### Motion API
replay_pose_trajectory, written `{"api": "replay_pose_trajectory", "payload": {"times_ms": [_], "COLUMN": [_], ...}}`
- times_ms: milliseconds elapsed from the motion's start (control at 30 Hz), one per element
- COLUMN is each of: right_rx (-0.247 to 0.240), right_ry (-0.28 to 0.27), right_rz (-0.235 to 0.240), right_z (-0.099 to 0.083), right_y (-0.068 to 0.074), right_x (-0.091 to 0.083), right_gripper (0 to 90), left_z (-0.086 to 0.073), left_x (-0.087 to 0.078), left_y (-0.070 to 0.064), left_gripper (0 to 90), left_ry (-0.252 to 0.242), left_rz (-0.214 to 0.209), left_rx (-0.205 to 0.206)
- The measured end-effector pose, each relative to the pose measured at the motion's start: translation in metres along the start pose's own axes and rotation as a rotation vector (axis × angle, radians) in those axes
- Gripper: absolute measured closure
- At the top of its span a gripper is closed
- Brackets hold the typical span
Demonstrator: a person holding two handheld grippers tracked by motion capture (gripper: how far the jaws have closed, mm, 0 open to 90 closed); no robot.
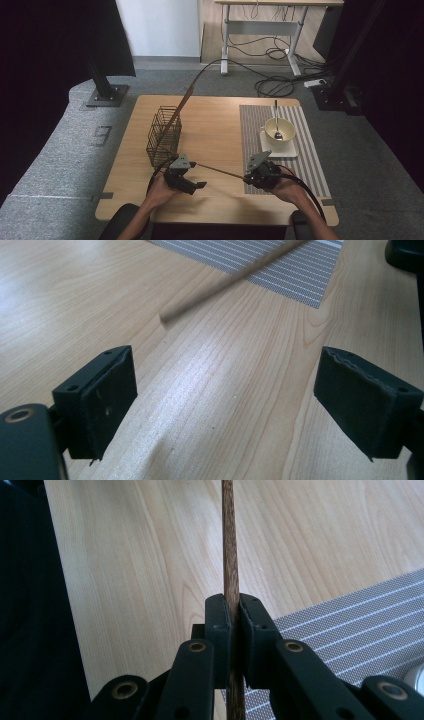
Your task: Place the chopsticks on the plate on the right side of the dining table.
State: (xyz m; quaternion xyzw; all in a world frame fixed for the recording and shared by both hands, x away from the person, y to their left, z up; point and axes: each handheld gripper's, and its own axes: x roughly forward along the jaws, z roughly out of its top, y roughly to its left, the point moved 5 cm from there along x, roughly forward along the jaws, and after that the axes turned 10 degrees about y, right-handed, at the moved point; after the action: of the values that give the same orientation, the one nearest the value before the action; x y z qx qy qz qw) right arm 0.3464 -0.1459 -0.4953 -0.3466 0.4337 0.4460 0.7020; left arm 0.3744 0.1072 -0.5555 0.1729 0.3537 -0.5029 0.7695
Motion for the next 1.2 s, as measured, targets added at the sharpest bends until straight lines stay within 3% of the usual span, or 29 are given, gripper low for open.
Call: {"api": "replay_pose_trajectory", "payload": {"times_ms": [300,467,967,1200], "right_rx": [0.074,0.118,0.228,0.280], "right_ry": [-0.025,-0.031,-0.054,-0.044], "right_rz": [-0.019,-0.031,-0.064,-0.090], "right_z": [-0.012,-0.020,-0.036,-0.047], "right_y": [-0.012,-0.020,-0.048,-0.062], "right_x": [-0.007,-0.010,-0.019,-0.021], "right_gripper": [82.8,82.9,82.9,82.9], "left_z": [-0.006,-0.010,-0.020,-0.020], "left_x": [0.010,0.018,0.035,0.038], "left_y": [0.000,0.002,0.003,0.002], "left_gripper": [7.4,0.0,0.0,0.0], "left_ry": [0.059,0.101,0.220,0.221], "left_rz": [0.024,0.053,0.066,0.080], "left_rx": [0.008,0.018,0.004,0.010]}}
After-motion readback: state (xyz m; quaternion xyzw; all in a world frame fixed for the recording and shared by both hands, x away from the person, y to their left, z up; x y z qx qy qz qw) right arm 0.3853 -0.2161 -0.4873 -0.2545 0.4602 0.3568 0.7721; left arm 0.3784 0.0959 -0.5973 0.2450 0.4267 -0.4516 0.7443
